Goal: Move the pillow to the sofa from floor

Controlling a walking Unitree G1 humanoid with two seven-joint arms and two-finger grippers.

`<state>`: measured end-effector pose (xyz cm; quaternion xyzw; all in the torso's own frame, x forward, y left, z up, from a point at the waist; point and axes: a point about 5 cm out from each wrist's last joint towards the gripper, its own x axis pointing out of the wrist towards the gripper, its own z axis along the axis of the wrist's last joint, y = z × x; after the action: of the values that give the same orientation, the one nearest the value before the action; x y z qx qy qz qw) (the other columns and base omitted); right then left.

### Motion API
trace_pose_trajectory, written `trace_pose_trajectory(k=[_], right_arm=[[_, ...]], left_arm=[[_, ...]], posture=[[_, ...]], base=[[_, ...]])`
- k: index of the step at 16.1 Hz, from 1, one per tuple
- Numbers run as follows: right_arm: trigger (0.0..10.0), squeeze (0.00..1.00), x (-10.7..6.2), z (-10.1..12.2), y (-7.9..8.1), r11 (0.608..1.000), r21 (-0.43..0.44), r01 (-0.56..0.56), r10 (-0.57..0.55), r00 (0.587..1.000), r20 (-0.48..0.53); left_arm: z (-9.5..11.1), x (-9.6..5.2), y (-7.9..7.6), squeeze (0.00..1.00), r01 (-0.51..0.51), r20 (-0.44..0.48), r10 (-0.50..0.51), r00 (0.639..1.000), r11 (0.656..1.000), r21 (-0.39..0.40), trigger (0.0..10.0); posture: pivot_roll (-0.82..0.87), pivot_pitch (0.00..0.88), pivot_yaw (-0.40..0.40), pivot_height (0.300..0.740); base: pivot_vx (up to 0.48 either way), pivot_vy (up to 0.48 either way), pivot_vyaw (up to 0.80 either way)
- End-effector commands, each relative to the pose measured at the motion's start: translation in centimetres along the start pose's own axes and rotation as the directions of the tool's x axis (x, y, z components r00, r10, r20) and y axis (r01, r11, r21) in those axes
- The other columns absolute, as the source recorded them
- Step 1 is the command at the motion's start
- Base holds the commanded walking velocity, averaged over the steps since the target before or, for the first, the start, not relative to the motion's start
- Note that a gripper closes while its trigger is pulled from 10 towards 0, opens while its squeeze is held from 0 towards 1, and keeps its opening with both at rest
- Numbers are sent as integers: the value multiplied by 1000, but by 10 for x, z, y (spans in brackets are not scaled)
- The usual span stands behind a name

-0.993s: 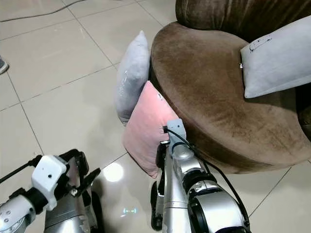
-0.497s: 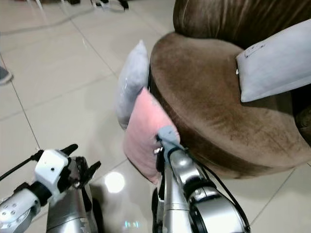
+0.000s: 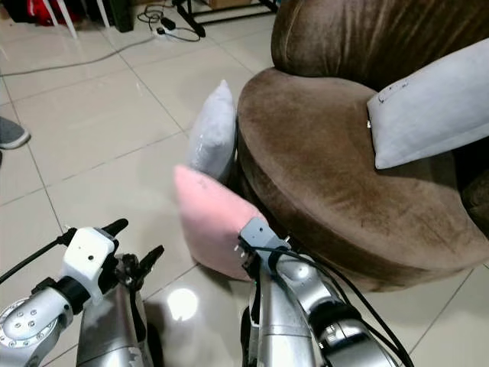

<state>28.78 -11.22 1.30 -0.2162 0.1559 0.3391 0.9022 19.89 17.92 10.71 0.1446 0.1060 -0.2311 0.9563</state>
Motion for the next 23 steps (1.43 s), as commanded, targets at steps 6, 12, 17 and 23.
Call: trace_pose_trajectory(k=[6,12,17,23], right_arm=[[0,0,-66,69,-65,938,311,155,-272,885,378],[3451,0,-179,170,-175,754,469,459,-656,535,532],[10000,0,-152,162,-181,687,470,555,-719,612,328],[10000,0,-101,116,-135,561,631,535,-743,662,99]], left_arm=[[13,-11,3,1000,-46,60,46,997,999,5,10000],[40,-2,25,1000,-204,175,198,964,979,14,10000],[54,18,32,1000,-199,214,186,959,979,38,10000],[57,29,33,1000,-222,225,208,952,974,37,10000]], posture=[[-23,0,-39,458],[-32,0,-39,458],[-42,0,-40,458],[-9,0,-64,487]], base=[[0,0,0],[0,0,0],[0,0,0],[0,0,0]])
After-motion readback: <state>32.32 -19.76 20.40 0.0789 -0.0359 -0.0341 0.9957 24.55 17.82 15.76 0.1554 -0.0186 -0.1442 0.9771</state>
